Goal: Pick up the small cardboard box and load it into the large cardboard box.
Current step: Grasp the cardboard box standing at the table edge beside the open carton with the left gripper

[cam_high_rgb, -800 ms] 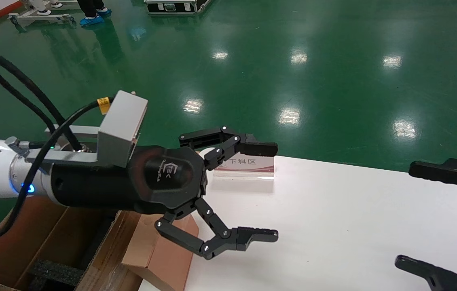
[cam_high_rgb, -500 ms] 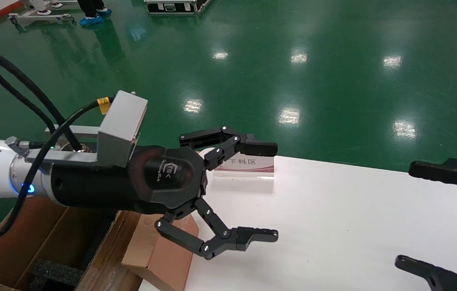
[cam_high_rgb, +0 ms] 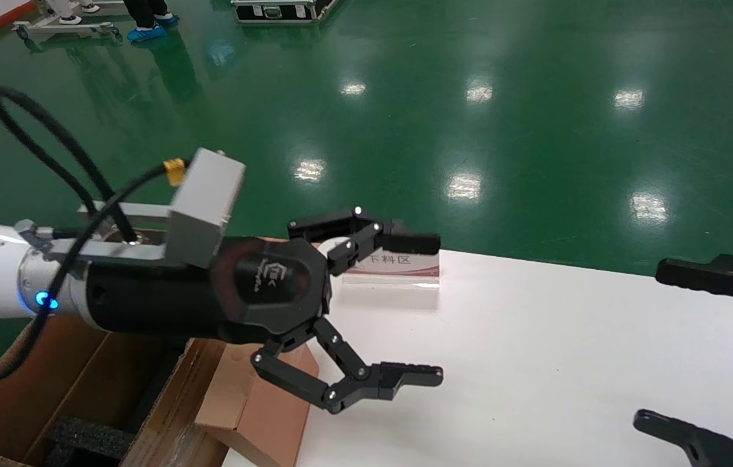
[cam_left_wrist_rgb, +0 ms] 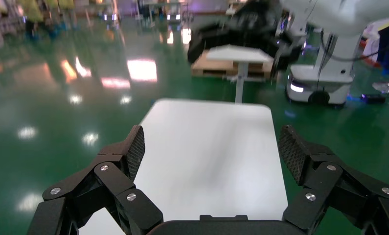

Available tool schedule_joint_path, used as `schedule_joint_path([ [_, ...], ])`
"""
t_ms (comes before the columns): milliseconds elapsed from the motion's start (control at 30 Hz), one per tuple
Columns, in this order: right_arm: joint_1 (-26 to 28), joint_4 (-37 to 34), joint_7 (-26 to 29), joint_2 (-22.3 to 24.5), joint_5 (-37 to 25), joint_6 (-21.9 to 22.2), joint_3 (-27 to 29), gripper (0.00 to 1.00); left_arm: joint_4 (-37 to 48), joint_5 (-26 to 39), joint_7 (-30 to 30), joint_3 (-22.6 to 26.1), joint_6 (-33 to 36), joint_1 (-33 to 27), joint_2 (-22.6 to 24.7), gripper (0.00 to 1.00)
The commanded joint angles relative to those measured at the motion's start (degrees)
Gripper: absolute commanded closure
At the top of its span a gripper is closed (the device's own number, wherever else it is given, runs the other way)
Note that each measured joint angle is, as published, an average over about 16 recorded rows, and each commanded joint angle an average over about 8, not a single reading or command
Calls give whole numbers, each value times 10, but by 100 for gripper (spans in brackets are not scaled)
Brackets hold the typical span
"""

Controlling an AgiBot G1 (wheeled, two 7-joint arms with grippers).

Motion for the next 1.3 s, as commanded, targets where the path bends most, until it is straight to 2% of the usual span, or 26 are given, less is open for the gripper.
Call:
schedule_joint_path([
  [33,0,0,0,0,0,0,0,0,-2,5,-5,2,-4,0,-4,0],
  [167,0,0,0,0,0,0,0,0,-18,78,-84,37,-10,-35,-21,0],
  [267,0,0,0,0,0,0,0,0,-25,151,-163,75,4,-86,-24,0],
  [433,0,0,0,0,0,0,-1,0,-28,253,-301,139,44,-188,-8,0],
  [567,0,0,0,0,0,0,-1,0,-29,304,-393,197,58,-254,9,0],
  [900,0,0,-1,0,1,0,-1,0,-30,336,-530,363,66,-391,29,0],
  [1300,1,0,-1,1,1,1,-2,0,-31,354,-672,624,69,-568,54,0],
])
